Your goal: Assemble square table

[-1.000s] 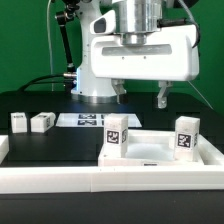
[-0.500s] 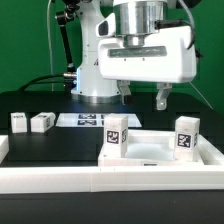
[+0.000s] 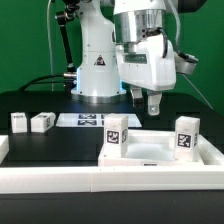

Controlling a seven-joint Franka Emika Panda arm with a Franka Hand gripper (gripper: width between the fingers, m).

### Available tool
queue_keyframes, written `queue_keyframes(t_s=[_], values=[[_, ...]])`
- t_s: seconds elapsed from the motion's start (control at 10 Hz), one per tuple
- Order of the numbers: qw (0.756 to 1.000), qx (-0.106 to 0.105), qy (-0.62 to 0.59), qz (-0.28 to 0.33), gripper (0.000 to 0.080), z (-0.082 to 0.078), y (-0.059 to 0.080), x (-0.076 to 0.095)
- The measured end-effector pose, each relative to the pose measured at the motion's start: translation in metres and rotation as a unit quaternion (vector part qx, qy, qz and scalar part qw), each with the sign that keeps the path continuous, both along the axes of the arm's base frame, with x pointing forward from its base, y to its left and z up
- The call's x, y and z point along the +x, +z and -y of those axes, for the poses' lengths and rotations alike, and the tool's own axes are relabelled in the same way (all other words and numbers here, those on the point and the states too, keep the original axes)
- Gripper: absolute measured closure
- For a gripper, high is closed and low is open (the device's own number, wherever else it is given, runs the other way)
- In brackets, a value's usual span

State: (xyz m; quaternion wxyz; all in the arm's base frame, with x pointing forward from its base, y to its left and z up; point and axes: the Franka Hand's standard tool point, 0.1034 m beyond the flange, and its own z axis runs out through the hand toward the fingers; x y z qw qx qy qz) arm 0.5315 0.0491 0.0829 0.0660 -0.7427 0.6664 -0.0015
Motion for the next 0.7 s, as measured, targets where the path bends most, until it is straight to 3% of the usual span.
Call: queue_keyframes(t_s=[0.3, 0.7], values=[[0.999, 0.010, -0.038, -0.005, 0.0150, -0.001, -0.003, -0.003], [0.999, 0.003, -0.037, -0.031, 0.0150, -0.014, -0.028, -0.037]])
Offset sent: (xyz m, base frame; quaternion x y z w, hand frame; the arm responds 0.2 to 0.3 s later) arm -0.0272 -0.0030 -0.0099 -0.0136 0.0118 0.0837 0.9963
